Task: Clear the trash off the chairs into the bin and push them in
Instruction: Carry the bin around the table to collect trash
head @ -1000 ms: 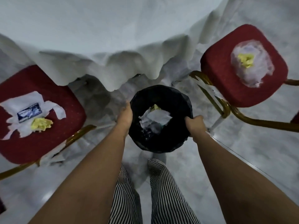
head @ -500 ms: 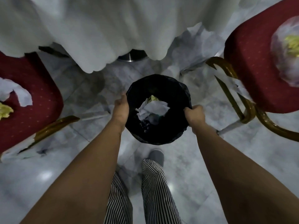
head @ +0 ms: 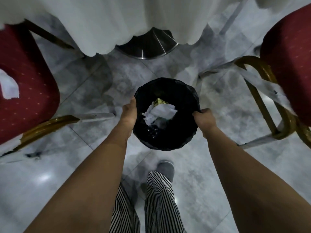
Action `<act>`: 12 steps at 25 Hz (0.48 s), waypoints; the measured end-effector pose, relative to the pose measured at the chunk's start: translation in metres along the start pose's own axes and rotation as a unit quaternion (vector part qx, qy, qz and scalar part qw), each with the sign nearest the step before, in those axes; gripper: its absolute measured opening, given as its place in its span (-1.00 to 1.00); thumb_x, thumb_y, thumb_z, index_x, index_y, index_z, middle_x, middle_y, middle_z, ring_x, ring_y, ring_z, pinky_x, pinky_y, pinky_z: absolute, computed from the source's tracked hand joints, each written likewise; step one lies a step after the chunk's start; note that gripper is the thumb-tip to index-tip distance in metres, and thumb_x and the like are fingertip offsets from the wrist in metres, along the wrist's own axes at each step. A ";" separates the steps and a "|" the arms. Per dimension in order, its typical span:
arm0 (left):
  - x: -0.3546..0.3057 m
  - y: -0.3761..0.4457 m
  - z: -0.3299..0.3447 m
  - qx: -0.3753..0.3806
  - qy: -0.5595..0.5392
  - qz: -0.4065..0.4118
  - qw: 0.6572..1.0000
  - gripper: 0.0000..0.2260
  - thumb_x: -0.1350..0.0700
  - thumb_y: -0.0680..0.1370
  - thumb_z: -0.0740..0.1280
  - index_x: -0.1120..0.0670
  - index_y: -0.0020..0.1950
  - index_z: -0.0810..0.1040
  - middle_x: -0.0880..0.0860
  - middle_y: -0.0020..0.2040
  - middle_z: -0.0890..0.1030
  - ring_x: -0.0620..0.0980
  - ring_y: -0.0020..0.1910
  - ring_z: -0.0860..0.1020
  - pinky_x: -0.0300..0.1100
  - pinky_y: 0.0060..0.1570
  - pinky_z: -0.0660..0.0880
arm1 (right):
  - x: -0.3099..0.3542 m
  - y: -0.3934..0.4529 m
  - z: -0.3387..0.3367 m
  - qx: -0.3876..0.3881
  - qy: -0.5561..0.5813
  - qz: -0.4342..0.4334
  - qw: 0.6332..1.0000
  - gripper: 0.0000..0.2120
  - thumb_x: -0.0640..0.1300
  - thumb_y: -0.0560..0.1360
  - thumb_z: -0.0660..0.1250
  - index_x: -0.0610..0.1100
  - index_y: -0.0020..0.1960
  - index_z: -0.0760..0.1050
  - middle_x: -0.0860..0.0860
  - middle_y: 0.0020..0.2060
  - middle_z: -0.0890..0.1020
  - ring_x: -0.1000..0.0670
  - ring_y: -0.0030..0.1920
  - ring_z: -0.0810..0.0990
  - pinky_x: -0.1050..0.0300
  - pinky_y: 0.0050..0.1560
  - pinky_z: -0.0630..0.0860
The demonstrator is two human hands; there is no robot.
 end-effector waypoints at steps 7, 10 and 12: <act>0.023 0.014 -0.002 0.017 -0.019 -0.014 1.000 -0.42 -0.29 0.62 0.00 0.03 0.51 0.22 0.13 0.49 0.34 0.16 0.44 0.34 0.15 0.43 0.29 | -0.011 0.014 0.022 0.060 0.017 0.005 0.998 -0.55 0.01 0.29 0.24 -0.30 0.03 0.43 -0.16 -0.19 0.54 -0.19 -0.14 0.57 0.07 -0.24 0.40; 0.029 0.021 -0.003 0.034 -0.025 -0.008 0.999 -0.41 -0.29 0.62 -0.02 0.01 0.55 0.19 0.09 0.53 0.30 0.13 0.48 0.31 0.13 0.47 0.25 | -0.009 0.010 0.024 0.068 0.044 0.004 0.997 -0.64 -0.11 0.46 0.27 -0.33 0.16 0.43 -0.14 -0.08 0.53 -0.09 -0.17 0.53 0.10 -0.31 0.36; 0.031 0.022 -0.004 0.041 -0.035 0.009 0.999 -0.41 -0.29 0.62 -0.03 0.00 0.57 0.17 0.07 0.54 0.28 0.12 0.49 0.30 0.12 0.47 0.25 | -0.011 0.010 0.027 0.070 0.054 0.002 0.996 -0.64 -0.15 0.52 0.27 -0.34 0.23 0.39 -0.16 0.00 0.54 -0.03 -0.19 0.51 0.08 -0.30 0.42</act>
Point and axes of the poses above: each hand's wrist, its own y-axis towards the middle knuckle, its own z-axis out of the palm, x = y × z, the point moved 3 cm from there along y, towards the middle knuckle
